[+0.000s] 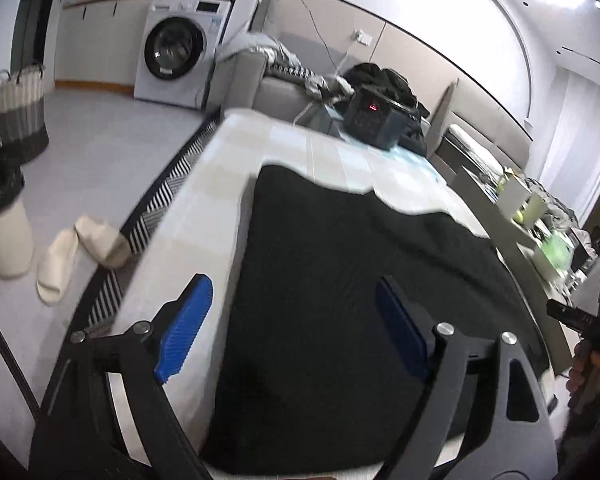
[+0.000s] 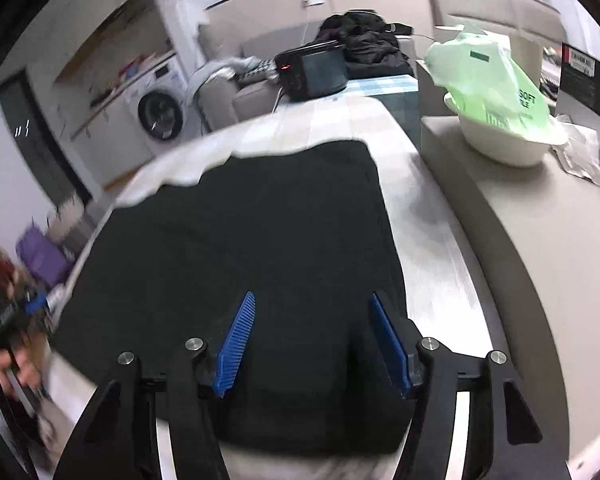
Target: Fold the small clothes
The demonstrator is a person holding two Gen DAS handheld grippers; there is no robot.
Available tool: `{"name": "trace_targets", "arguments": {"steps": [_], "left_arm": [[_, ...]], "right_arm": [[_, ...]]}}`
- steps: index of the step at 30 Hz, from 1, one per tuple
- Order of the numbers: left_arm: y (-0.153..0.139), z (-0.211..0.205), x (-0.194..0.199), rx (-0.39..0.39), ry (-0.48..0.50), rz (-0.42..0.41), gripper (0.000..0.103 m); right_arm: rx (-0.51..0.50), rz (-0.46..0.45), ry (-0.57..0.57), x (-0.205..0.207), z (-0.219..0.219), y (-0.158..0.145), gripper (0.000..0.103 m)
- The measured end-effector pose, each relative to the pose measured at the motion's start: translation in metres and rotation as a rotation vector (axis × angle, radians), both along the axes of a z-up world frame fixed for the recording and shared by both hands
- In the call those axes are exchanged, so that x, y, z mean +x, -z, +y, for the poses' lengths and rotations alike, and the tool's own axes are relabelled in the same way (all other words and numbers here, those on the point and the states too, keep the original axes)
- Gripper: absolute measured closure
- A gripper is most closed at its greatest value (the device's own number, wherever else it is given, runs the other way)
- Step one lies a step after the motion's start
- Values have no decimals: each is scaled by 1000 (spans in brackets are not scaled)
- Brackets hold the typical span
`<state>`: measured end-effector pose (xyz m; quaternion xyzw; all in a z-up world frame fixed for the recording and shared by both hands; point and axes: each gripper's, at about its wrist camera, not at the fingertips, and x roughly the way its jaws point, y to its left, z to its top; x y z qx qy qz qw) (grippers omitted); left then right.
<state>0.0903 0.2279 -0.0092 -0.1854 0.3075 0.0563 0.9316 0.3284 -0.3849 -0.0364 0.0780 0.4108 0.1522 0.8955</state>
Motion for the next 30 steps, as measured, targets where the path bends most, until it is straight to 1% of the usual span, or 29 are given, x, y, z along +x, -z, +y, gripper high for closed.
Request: {"name": "trace_targets", "arguments": {"steps": [1, 3, 4, 7, 11, 13, 17, 21, 24, 25, 26, 27, 28, 29, 30], "left_arm": [[-2, 2, 11, 5, -2, 5, 18], [-6, 5, 36, 8, -1, 30, 10], [-6, 7, 48, 5, -2, 38, 2], [-5, 13, 79, -17, 16, 55, 1], [5, 16, 121, -20, 53, 111, 1], [14, 18, 144, -12, 56, 153, 1], [35, 25, 186, -24, 46, 237, 1], [56, 29, 215, -40, 42, 305, 2], [66, 34, 227, -47, 34, 332, 8], [67, 34, 232, -36, 33, 331, 10], [68, 33, 235, -29, 37, 330, 16], [69, 34, 239, -19, 40, 333, 18], [69, 34, 242, -11, 40, 331, 27], [69, 34, 245, -2, 42, 331, 39], [69, 33, 247, 15, 48, 327, 47]], "right_arm": [[14, 3, 13, 11, 1, -2, 34], [35, 11, 23, 36, 7, -5, 33], [39, 14, 26, 48, 11, -6, 33], [37, 22, 30, 77, 21, -7, 32], [13, 48, 33, 117, 28, -2, 32], [1, 60, 34, 134, 30, 3, 32], [-19, 101, 38, 166, 32, 13, 32], [-74, 117, 36, 193, 37, 24, 32], [-110, 141, 30, 208, 37, 32, 32], [-127, 145, 25, 212, 37, 35, 32], [-138, 146, 25, 214, 37, 37, 32], [-143, 147, 22, 215, 37, 39, 32], [-145, 154, 13, 217, 38, 42, 32], [-152, 158, 6, 218, 39, 44, 32], [-162, 154, 0, 218, 41, 45, 32]]}}
